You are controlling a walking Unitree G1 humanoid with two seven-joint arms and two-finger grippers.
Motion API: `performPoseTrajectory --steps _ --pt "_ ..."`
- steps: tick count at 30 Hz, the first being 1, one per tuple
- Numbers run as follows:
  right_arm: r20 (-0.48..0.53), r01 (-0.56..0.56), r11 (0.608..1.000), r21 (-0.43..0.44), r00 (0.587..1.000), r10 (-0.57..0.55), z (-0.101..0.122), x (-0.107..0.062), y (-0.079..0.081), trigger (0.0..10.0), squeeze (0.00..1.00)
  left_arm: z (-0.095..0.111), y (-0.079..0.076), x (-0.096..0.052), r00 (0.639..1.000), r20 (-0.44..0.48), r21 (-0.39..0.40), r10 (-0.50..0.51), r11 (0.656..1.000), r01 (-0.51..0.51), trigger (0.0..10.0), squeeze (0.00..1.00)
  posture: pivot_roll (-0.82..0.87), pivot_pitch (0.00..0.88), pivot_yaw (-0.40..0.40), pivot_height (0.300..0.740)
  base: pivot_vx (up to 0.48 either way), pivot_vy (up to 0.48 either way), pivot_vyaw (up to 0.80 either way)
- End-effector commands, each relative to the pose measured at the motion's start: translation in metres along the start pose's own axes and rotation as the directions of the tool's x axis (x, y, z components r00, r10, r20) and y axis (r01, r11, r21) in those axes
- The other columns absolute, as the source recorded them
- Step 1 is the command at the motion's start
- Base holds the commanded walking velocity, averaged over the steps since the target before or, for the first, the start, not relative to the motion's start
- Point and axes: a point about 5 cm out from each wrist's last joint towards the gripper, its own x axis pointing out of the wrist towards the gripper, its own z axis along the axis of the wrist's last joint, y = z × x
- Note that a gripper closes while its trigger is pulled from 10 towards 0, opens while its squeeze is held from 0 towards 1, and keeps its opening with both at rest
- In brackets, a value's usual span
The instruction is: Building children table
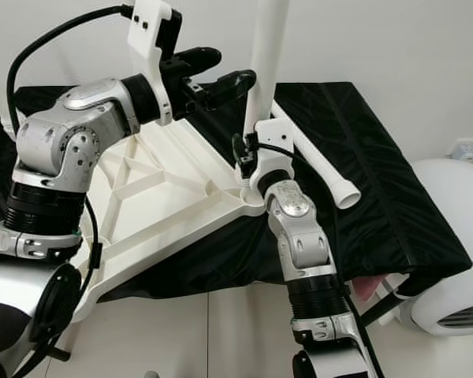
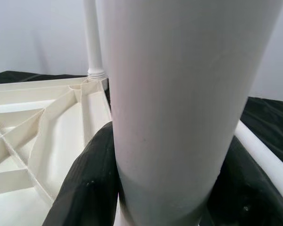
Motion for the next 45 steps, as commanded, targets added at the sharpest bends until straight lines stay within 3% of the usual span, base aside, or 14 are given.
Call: performPoseTrajectory --steps 1,3,4,5,8,11,13,22,25,27,29,33,36,45 --pt "0.027 0.007 1.0 -0.006 1.0 -0.007 0.005 0.001 -0.002 10.0 0.0 -0.003 0.001 -0.003 1.0 -0.014 -0.007 0.003 1.0 -0.003 10.0 0.0 -0.05 0.065 0.029 0.74 0.0 0.0 0.0" --pt "0.027 0.007 1.0 -0.006 1.0 -0.007 0.005 0.001 -0.002 10.0 0.0 -0.003 0.001 -0.003 1.0 -0.014 -0.007 0.003 1.0 -0.003 10.0 0.0 -0.05 0.065 0.029 0.74 0.0 0.0 0.0" --pt "0.03 0.03 0.999 -0.012 0.999 -0.029 0.005 0.001 -0.009 10.0 0.0 -0.022 -0.005 -0.005 0.998 -0.07 -0.052 -0.004 0.999 0.001 10.0 0.0 -0.06 0.066 0.031 0.74 0.0 0.0 0.0" --pt "0.03 0.03 0.999 -0.012 0.999 -0.029 0.005 0.001 -0.009 10.0 0.0 -0.022 -0.005 -0.005 0.998 -0.07 -0.052 -0.004 0.999 0.001 10.0 0.0 -0.06 0.066 0.031 0.74 0.0 0.0 0.0" --pt "0.034 0.054 0.998 -0.02 0.998 -0.053 0.006 0.0 -0.018 10.0 0.0 -0.051 -0.022 -0.005 0.989 -0.144 -0.115 -0.044 0.993 0.027 10.0 0.0 -0.06 0.07 0.032 0.74 0.0 0.0 0.0" --pt "0.035 0.06 0.998 -0.022 0.998 -0.059 0.007 0.0 -0.02 10.0 0.0 -0.06 -0.028 -0.005 0.984 -0.171 -0.127 -0.055 0.991 0.033 10.0 0.0 -0.06 0.07 0.032 0.74 0.0 0.0 0.0" --pt "0.043 0.072 0.997 -0.026 0.997 -0.071 0.009 -0.001 -0.026 10.0 0.0 -0.083 -0.036 -0.006 0.967 -0.248 -0.101 -0.05 0.995 0.026 10.0 0.0 -0.06 0.074 0.03 0.74 0.0 0.0 0.0" --pt "0.043 0.102 0.994 -0.044 0.994 -0.1 0.008 -0.004 -0.04 10.0 0.0 -0.11 -0.039 -0.006 0.944 -0.331 -0.096 -0.003 0.995 -0.03 10.0 0.0 -0.06 0.082 0.029 0.74 0.0 0.0 0.0" --pt "0.039 0.133 0.989 -0.058 0.991 -0.131 0.007 -0.007 -0.05 10.0 0.0 -0.13 -0.037 -0.006 0.907 -0.415 -0.039 0.068 0.995 -0.093 10.0 0.0 -0.06 0.086 0.036 0.74 0.0 0.0 0.0" --pt "0.039 0.133 0.989 -0.058 0.991 -0.131 0.007 -0.007 -0.05 10.0 0.0 -0.13 -0.037 -0.006 0.907 -0.415 -0.039 0.068 0.995 -0.093 10.0 0.0 -0.06 0.086 0.036 0.74 0.0 0.0 0.0" --pt "0.04 0.158 0.986 -0.063 0.987 -0.155 0.007 -0.011 -0.056 10.0 0.0 -0.152 -0.034 -0.009 0.853 -0.501 0.021 0.146 0.987 -0.157 10.0 0.0 -0.07 0.092 0.047 0.74 0.0 0.0 0.0" --pt "0.041 0.164 0.984 -0.064 0.986 -0.161 0.008 -0.013 -0.058 10.0 0.0 -0.159 -0.033 -0.01 0.833 -0.526 0.046 0.172 0.984 -0.174 10.0 0.0 -0.08 0.093 0.047 0.74 0.0 0.0 0.0" --pt "0.042 0.176 0.982 -0.074 0.984 -0.173 0.008 -0.018 -0.063 10.0 0.0 -0.177 -0.032 -0.014 0.79 -0.58 0.1 0.198 0.98 -0.172 10.0 0.0 -0.08 0.096 0.053 0.74 0.0 0.0 0.0" --pt "0.043 0.201 0.975 -0.091 0.979 -0.198 0.01 -0.022 -0.072 10.0 0.0 -0.195 -0.033 -0.021 0.758 -0.621 0.096 0.198 0.979 -0.178 10.0 0.0 -0.09 0.101 0.056 0.74 0.0 0.0 0.0"
